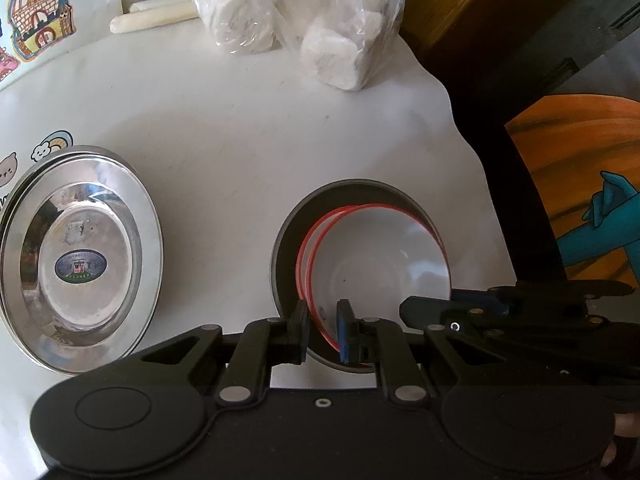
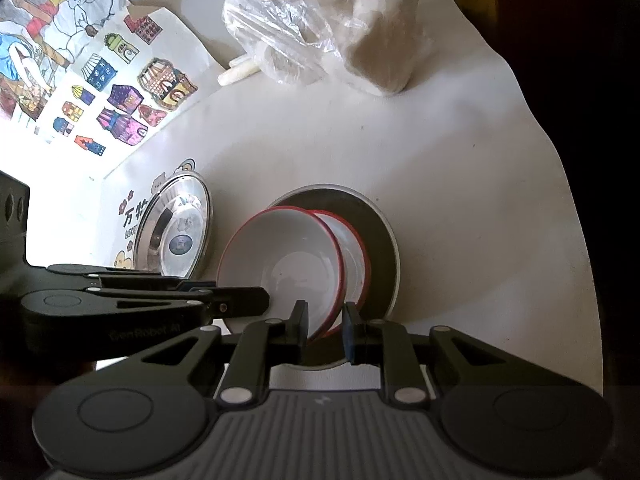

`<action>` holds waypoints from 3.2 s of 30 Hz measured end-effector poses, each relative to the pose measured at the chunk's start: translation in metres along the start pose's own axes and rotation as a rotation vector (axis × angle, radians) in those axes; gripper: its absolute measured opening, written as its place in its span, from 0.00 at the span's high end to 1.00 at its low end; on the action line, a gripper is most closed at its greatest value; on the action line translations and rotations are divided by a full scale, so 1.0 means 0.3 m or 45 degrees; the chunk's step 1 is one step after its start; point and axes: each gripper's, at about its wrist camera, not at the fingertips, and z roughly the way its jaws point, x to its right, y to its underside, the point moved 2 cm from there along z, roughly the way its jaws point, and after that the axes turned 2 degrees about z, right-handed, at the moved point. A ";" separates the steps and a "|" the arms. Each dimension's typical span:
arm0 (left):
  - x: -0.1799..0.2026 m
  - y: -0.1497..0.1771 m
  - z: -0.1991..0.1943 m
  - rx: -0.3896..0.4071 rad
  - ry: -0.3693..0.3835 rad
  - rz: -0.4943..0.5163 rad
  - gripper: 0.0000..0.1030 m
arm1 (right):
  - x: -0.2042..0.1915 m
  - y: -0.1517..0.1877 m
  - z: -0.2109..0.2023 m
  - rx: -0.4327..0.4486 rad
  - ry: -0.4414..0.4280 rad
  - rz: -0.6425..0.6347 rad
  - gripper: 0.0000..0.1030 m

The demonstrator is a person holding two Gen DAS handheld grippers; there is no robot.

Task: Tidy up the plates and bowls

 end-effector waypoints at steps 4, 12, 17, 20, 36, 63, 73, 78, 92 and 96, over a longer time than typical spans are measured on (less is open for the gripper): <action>0.001 -0.007 0.009 -0.012 -0.008 0.005 0.85 | 0.004 -0.009 0.007 -0.012 0.006 0.003 0.81; 0.008 -0.022 0.026 -0.038 -0.021 0.020 0.84 | -0.001 -0.016 0.028 -0.037 0.030 0.011 0.81; 0.012 -0.026 0.035 -0.050 -0.025 0.022 0.83 | -0.004 -0.022 0.032 -0.037 0.037 0.017 0.81; 0.011 -0.028 0.037 -0.051 -0.023 0.021 0.83 | -0.005 -0.024 0.035 -0.038 0.040 0.019 0.81; -0.001 -0.034 0.033 -0.049 -0.010 0.031 0.82 | 0.004 -0.019 0.037 -0.024 0.061 0.050 0.79; -0.120 -0.031 -0.179 0.279 -0.151 -0.016 0.01 | -0.007 0.031 -0.154 0.157 0.396 -0.094 0.00; -0.138 0.038 -0.139 0.174 -0.182 0.051 0.01 | 0.038 0.066 -0.135 0.098 0.474 0.002 0.00; -0.127 0.060 -0.117 0.135 -0.186 0.070 0.01 | 0.048 0.081 -0.131 0.071 0.512 0.016 0.00; -0.129 0.102 -0.064 0.069 -0.227 -0.073 0.01 | 0.089 0.077 -0.120 0.010 0.527 -0.032 0.00; -0.128 0.113 -0.062 0.069 -0.258 -0.124 0.01 | 0.101 0.067 -0.110 -0.009 0.522 -0.075 0.00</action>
